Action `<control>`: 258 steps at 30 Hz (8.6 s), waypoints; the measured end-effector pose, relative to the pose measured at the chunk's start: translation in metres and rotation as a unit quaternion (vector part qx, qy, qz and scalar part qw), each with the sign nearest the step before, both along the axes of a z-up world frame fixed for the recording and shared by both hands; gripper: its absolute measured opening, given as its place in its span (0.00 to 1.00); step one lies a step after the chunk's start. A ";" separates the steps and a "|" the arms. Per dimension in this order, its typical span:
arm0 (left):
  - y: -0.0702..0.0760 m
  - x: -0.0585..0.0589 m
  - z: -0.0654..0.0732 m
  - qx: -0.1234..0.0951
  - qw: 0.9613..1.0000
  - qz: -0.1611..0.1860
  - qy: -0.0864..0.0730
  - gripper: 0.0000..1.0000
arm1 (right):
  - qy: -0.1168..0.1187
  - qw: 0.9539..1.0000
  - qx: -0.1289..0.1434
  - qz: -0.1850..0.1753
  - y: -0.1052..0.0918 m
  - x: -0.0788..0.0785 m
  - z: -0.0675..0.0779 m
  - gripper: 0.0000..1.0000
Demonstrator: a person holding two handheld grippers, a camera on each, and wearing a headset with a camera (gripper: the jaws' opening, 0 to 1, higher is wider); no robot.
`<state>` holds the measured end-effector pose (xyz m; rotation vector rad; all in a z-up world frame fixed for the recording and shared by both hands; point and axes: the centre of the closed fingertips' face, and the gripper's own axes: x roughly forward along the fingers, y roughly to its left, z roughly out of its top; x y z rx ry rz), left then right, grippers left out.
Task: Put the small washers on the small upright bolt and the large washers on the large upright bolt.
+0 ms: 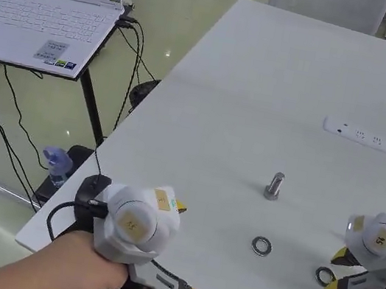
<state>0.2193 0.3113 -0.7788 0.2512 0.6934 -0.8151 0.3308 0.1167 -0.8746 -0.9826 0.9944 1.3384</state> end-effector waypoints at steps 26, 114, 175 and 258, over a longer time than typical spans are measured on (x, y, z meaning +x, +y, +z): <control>0.002 0.001 0.002 -0.014 1.000 0.008 0.002 0.87 | -0.006 1.000 -0.023 -0.001 0.002 0.000 -0.003 0.25; 0.002 0.008 -0.007 -0.027 1.000 0.009 0.010 0.87 | -0.030 0.998 0.020 -0.049 0.112 0.096 0.091 0.22; 0.009 0.012 -0.015 -0.045 0.999 0.014 0.011 0.84 | -0.019 0.999 -0.036 -0.009 0.146 0.104 0.038 0.22; 0.010 0.003 0.006 -0.025 1.000 0.011 -0.005 0.83 | -0.039 0.999 -0.031 0.019 0.113 0.081 0.072 0.29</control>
